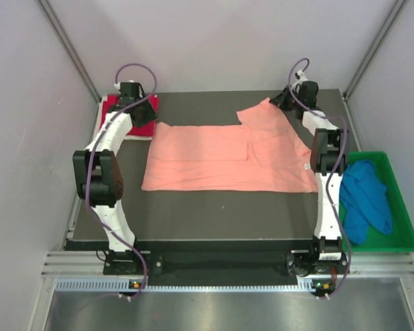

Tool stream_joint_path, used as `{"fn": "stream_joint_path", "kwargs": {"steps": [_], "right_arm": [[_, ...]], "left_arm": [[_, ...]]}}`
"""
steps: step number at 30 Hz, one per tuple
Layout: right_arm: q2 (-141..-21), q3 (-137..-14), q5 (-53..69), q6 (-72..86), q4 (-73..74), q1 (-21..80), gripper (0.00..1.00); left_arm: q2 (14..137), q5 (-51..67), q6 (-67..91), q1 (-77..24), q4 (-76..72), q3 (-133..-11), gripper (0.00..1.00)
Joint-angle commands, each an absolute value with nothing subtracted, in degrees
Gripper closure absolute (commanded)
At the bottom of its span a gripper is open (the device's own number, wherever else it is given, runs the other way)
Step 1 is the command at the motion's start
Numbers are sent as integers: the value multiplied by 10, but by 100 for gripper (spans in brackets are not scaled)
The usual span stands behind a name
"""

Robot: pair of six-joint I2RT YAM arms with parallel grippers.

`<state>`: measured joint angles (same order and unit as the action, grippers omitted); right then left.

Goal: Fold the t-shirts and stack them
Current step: Fold the tshirt

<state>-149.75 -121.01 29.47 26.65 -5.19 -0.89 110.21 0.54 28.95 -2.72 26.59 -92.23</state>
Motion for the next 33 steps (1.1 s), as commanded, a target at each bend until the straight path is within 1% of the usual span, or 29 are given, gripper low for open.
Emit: {"fn": "stream_joint_path", "kwargs": {"steps": [1, 4, 5, 8, 11, 18, 23, 25, 27, 30, 33], "right_arm": [[-1398, -1193, 372, 257, -177, -6, 100], [-1366, -1155, 409, 268, -216, -7, 100], [-1339, -1112, 410, 266, -243, -8, 100], [-1286, -1039, 427, 245, -262, -7, 100], [-1247, -993, 463, 211, -231, -7, 100], [-1183, -910, 484, 120, -126, -7, 100], [-1118, -822, 450, 51, -35, -8, 100], [-1071, -768, 411, 21, -22, -10, 100], [-1042, -741, 385, 5, -15, -11, 100], [-991, -701, 364, 4, -15, -11, 100], [-970, -676, 360, 5, -11, -11, 100]], "left_arm": [[1113, -35, 267, -6, 286, -975, 51], [1117, -7, 280, 11, 292, -994, 51], [1117, -3, 283, 11, 289, -998, 51], [1118, 61, 298, 12, 290, -1013, 51], [1110, 77, 308, 12, 293, -1008, 51], [1085, 82, 306, 12, 288, -958, 51], [1075, 76, 301, 12, 295, -932, 51], [1068, 66, 298, 12, 303, -926, 51], [1062, 61, 297, 11, 306, -919, 51], [1053, 62, 301, 12, 308, -906, 51], [1047, 71, 309, 11, 309, -891, 51]]}}
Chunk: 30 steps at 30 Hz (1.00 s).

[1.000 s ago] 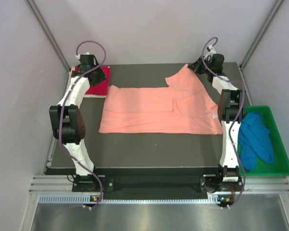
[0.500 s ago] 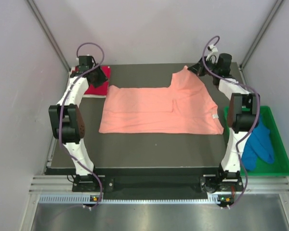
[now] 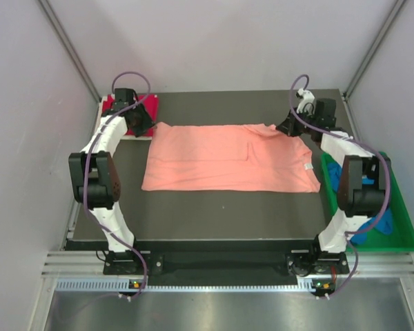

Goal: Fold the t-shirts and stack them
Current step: Fold the tshirt

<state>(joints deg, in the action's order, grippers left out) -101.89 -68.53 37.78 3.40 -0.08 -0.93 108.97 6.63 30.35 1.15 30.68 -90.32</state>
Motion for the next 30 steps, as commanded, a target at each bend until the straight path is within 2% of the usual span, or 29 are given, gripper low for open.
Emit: {"fn": "stream_joint_path", "kwargs": {"steps": [1, 6, 10, 21, 30], "right_arm": [[-955, -658, 359, 5, -7, -11, 100], [-897, -569, 326, 24, -11, -11, 100], [-868, -511, 280, 55, 46, -13, 100], [-781, -440, 156, 92, 92, -19, 100], [-694, -380, 132, 127, 67, -19, 100]], "left_arm": [[1047, 77, 310, 12, 311, -889, 51], [1040, 74, 311, 11, 327, -861, 51], [1021, 69, 313, 11, 318, -834, 50], [1005, 38, 319, 12, 309, -828, 50], [1030, 28, 359, 15, 264, -844, 45]]}}
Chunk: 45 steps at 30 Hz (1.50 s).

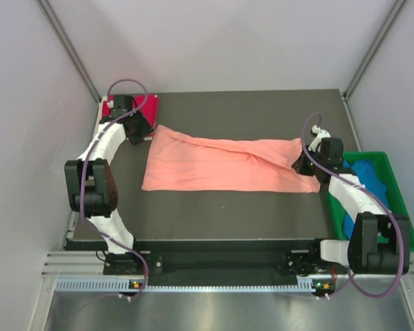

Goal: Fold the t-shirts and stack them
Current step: Fold the tshirt

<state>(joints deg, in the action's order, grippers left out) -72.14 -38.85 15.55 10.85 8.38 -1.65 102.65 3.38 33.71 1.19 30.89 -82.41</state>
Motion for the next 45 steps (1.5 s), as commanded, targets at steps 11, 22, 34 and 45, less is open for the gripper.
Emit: {"fn": "stream_joint_path", "kwargs": {"steps": [11, 22, 34, 45], "right_arm": [[-665, -328, 97, 185, 86, -19, 100], [-700, -325, 101, 208, 76, -19, 100], [-731, -330, 61, 257, 102, -19, 100], [-758, -303, 63, 291, 96, -19, 100]], "left_arm": [[1085, 55, 374, 14, 257, -864, 49], [960, 29, 391, 7, 222, -697, 53], [915, 10, 443, 2, 177, -515, 57], [890, -95, 447, -18, 209, -468, 57]]}}
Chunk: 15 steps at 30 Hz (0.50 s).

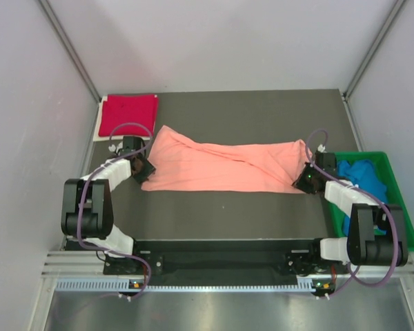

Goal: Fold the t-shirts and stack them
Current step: Fold the tshirt

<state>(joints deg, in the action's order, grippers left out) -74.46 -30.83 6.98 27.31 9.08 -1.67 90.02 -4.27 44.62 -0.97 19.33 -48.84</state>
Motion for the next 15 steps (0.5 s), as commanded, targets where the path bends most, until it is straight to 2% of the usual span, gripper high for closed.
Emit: {"fn": "stream_joint_path", "kwargs": {"steps": [1, 15], "right_arm": [[-760, -303, 63, 293, 98, -19, 100], [-734, -275, 56, 308, 124, -24, 100]], "left_arm": [[890, -100, 447, -18, 213, -464, 57], [859, -149, 445, -24, 261, -441, 57]]}}
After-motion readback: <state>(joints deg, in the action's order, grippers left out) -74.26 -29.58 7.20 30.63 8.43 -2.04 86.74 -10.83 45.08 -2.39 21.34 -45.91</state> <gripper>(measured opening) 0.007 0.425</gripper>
